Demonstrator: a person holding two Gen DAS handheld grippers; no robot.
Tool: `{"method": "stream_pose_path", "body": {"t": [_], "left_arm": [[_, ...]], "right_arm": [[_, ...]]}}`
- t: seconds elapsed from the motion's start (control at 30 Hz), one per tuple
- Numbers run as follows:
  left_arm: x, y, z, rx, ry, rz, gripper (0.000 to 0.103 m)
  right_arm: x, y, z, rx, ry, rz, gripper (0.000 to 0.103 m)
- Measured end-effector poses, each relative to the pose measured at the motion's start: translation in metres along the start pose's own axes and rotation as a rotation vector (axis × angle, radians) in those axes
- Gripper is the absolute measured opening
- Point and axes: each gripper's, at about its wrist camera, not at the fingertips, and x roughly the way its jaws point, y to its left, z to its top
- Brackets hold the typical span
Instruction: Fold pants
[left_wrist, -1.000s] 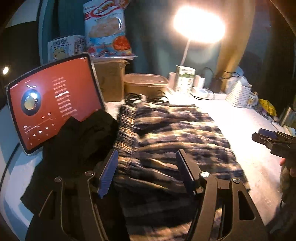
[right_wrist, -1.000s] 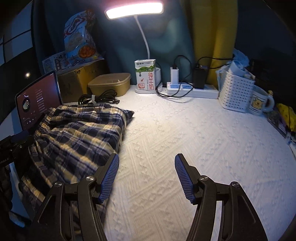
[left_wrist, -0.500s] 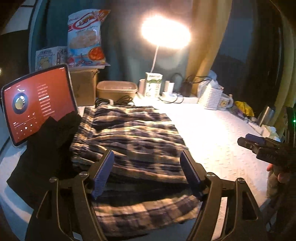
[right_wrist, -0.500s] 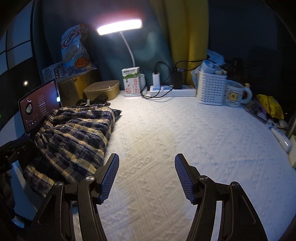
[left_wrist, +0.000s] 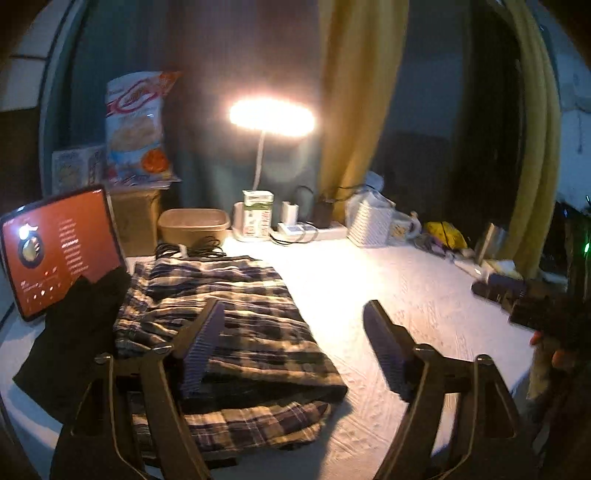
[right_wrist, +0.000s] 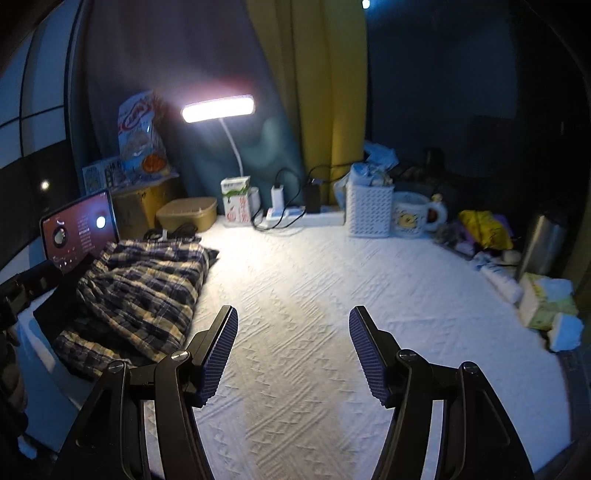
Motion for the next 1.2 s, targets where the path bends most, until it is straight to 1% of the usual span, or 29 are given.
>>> {"method": "stream_pose_path", "body": {"t": [0.1, 0.23, 0.33, 0.37, 0.5, 0.57, 0.63, 0.67, 0.77, 0.8, 1.03, 1.2], "left_arm": [[-0.007, -0.01, 0.002, 0.017, -0.018, -0.013, 0.083], [-0.019, -0.023, 0.006, 0.041, -0.057, -0.012, 0.085], [-0.029, -0.03, 0.012, 0.039, -0.072, -0.022, 0.09], [-0.033, -0.031, 0.014, 0.037, -0.078, -0.025, 0.09], [-0.048, -0.041, 0.02, 0.053, -0.125, -0.016, 0.091], [-0.054, -0.045, 0.023, 0.062, -0.137, -0.012, 0.098], [-0.061, -0.049, 0.025, 0.072, -0.159, -0.021, 0.102], [-0.065, -0.051, 0.025, 0.077, -0.171, -0.024, 0.102], [-0.076, -0.057, 0.028, 0.093, -0.197, -0.022, 0.102], [-0.078, -0.058, 0.029, 0.097, -0.203, -0.02, 0.102], [-0.092, -0.067, 0.033, 0.136, -0.224, 0.007, 0.102], [-0.103, -0.064, 0.033, 0.133, -0.253, 0.02, 0.102]], "right_arm": [[-0.02, -0.004, 0.004, 0.002, -0.041, -0.016, 0.072], [-0.046, -0.006, 0.009, 0.0, -0.094, -0.032, 0.072], [-0.062, -0.005, 0.012, -0.003, -0.128, -0.039, 0.073], [-0.067, -0.005, 0.014, -0.006, -0.138, -0.042, 0.073], [-0.088, -0.004, 0.018, -0.017, -0.185, -0.059, 0.079], [-0.1, -0.003, 0.02, -0.022, -0.208, -0.065, 0.08], [-0.111, -0.003, 0.022, -0.024, -0.228, -0.07, 0.08], [-0.114, -0.003, 0.022, -0.023, -0.234, -0.071, 0.081], [-0.126, -0.003, 0.024, -0.02, -0.25, -0.071, 0.091], [-0.129, -0.002, 0.024, -0.021, -0.256, -0.074, 0.093], [-0.151, 0.006, 0.028, -0.043, -0.291, -0.087, 0.093], [-0.165, 0.011, 0.031, -0.057, -0.318, -0.09, 0.094]]}}
